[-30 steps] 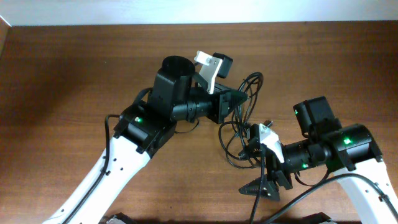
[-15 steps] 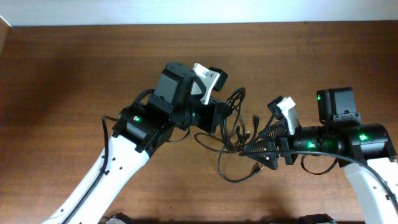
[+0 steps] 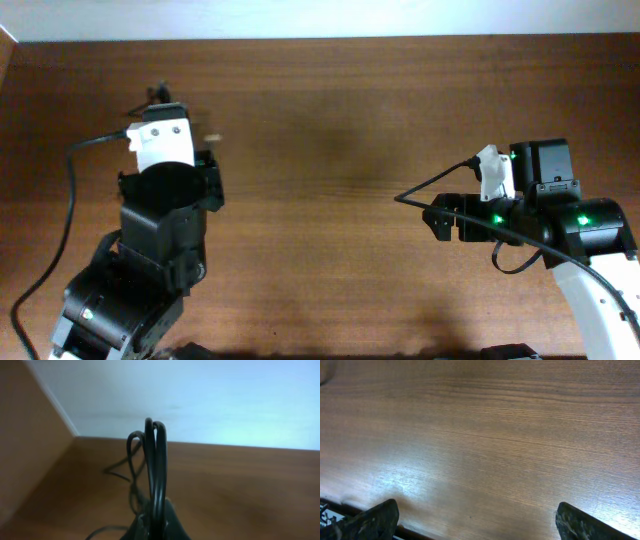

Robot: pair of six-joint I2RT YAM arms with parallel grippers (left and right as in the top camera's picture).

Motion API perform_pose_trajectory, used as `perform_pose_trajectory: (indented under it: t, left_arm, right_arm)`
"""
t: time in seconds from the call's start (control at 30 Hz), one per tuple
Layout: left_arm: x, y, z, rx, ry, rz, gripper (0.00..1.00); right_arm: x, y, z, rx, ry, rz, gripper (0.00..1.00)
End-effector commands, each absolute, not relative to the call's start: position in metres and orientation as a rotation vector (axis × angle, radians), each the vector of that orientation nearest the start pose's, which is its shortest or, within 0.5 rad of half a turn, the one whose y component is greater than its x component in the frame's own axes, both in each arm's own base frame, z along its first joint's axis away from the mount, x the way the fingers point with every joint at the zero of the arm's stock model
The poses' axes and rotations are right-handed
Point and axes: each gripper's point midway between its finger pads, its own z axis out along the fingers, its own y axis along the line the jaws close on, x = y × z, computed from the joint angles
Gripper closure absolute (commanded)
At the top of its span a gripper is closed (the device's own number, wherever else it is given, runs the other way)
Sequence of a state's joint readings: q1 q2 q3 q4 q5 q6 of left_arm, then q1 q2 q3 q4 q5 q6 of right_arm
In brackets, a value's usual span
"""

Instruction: Untangle cables

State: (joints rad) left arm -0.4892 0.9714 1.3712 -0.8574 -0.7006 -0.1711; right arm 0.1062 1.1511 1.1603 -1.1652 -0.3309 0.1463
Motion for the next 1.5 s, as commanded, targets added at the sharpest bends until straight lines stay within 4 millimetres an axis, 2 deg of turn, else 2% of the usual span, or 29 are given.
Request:
perform_pose_trajectory:
  t: [0.0, 0.03, 0.07, 0.1, 0.13, 0.17, 0.2, 0.23, 0.3, 0.33, 0.4, 0.5, 0.53, 0.57, 0.6, 0.67, 0.7, 0.73, 0.77, 0.8, 0.83, 0.93, 1.03, 1.13, 1.2, 1.23, 1.33, 1.4, 1.47]
  left_arm:
    - [0.283, -0.093, 0.358, 0.225, 2.083, -0.044, 1.00]
    - [0.272, -0.152, 0.340, 0.562, 2.115, -0.316, 1.00]
    - [0.264, -0.183, 0.326, 0.765, 2.114, -0.457, 1.00]
    - [0.273, -0.189, 0.307, 0.802, 2.166, -0.450, 1.00]
    - [0.285, -0.186, 0.290, 0.783, 2.231, -0.396, 1.00]
    - [0.305, -0.175, 0.262, 0.628, 2.366, -0.295, 1.00]
    - [0.314, -0.167, 0.252, 0.551, 2.412, -0.232, 1.00]
    - [0.324, -0.149, 0.245, 0.398, 2.449, -0.118, 1.00]
    - [0.327, -0.116, 0.246, 0.135, 2.461, 0.052, 1.00]
    - [0.326, -0.105, 0.247, 0.077, 2.457, 0.110, 1.00]
    - [0.327, -0.096, 0.249, 0.056, 2.440, 0.174, 1.00]
    - [0.330, -0.051, 0.267, -0.043, 2.327, 0.508, 1.00]
    - [0.330, -0.047, 0.270, -0.053, 2.312, 0.535, 1.00]
    - [0.330, -0.054, 0.265, -0.035, 2.338, 0.479, 1.00]
    - [0.329, -0.071, 0.257, 0.003, 2.387, 0.358, 1.00]
    - [0.326, -0.115, 0.240, 0.103, 2.485, 0.052, 1.00]
    - [0.325, -0.139, 0.230, 0.154, 2.530, -0.095, 0.94]
    - [0.323, -0.157, 0.221, 0.196, 2.570, -0.206, 0.64]
    - [0.322, -0.168, 0.212, 0.222, 2.606, -0.266, 0.14]
    - [0.324, -0.172, 0.192, 0.233, 2.668, -0.257, 0.01]
    - [0.324, -0.172, 0.185, 0.235, 2.692, -0.246, 0.01]
    - [0.323, -0.170, 0.187, 0.233, 2.689, -0.241, 0.01]
    - [0.321, -0.156, 0.185, 0.213, 2.701, -0.141, 0.01]
    - [0.319, -0.152, 0.184, 0.210, 2.713, -0.114, 0.01]
    - [0.323, -0.136, 0.184, 0.114, 2.695, 0.001, 0.01]
    - [0.324, -0.118, 0.187, 0.049, 2.678, 0.116, 0.01]
    - [0.325, -0.088, 0.187, -0.084, 2.688, 0.191, 0.01]
    - [0.325, -0.077, 0.186, -0.087, 2.702, 0.218, 0.01]
    - [0.327, -0.075, 0.185, -0.100, 2.704, 0.214, 0.01]
  right_arm:
    - [0.247, 0.080, 0.200, -0.028, 2.724, 0.505, 0.01]
    - [0.247, 0.080, 0.200, -0.027, 2.725, 0.505, 0.01]
    - [0.247, 0.080, 0.200, -0.027, 2.725, 0.505, 0.01]
    - [0.246, 0.079, 0.200, -0.027, 2.726, 0.505, 0.01]
    - [0.246, 0.080, 0.200, -0.027, 2.728, 0.505, 0.01]
    - [0.245, 0.079, 0.200, -0.027, 2.732, 0.504, 0.01]
    - [0.245, 0.079, 0.200, -0.027, 2.732, 0.504, 0.01]
    - [0.245, 0.079, 0.199, -0.027, 2.732, 0.504, 0.01]
    - [0.245, 0.079, 0.199, -0.027, 2.732, 0.504, 0.01]
    - [0.245, 0.079, 0.199, -0.027, 2.732, 0.504, 0.01]
    - [0.247, 0.079, 0.200, -0.028, 2.725, 0.504, 0.01]
    - [0.248, 0.080, 0.201, -0.030, 2.718, 0.504, 0.01]
    - [0.250, 0.080, 0.202, -0.031, 2.710, 0.504, 0.01]
    - [0.251, 0.080, 0.202, -0.032, 2.707, 0.504, 0.01]
    - [0.252, 0.080, 0.202, -0.033, 2.703, 0.504, 0.01]
    - [0.252, 0.080, 0.203, -0.033, 2.699, 0.505, 0.01]
    - [0.252, 0.080, 0.203, -0.033, 2.700, 0.505, 0.01]
    - [0.252, 0.080, 0.203, -0.033, 2.700, 0.505, 0.01]
    - [0.252, 0.080, 0.203, -0.033, 2.700, 0.505, 0.01]
    - [0.252, 0.080, 0.203, -0.033, 2.700, 0.505, 0.01]
    - [0.252, 0.080, 0.203, -0.033, 2.700, 0.505, 0.01]
    - [0.252, 0.080, 0.203, -0.033, 2.700, 0.505, 0.01]
    - [0.252, 0.080, 0.203, -0.033, 2.701, 0.505, 0.01]
    - [0.252, 0.080, 0.203, -0.034, 2.700, 0.504, 0.01]
    - [0.252, 0.080, 0.202, -0.033, 2.702, 0.504, 0.01]
    - [0.251, 0.080, 0.202, -0.033, 2.704, 0.504, 0.01]
    - [0.252, 0.080, 0.202, -0.034, 2.702, 0.505, 0.01]
    - [0.252, 0.080, 0.203, -0.034, 2.700, 0.504, 0.01]
    - [0.252, 0.080, 0.202, -0.034, 2.702, 0.504, 0.01]
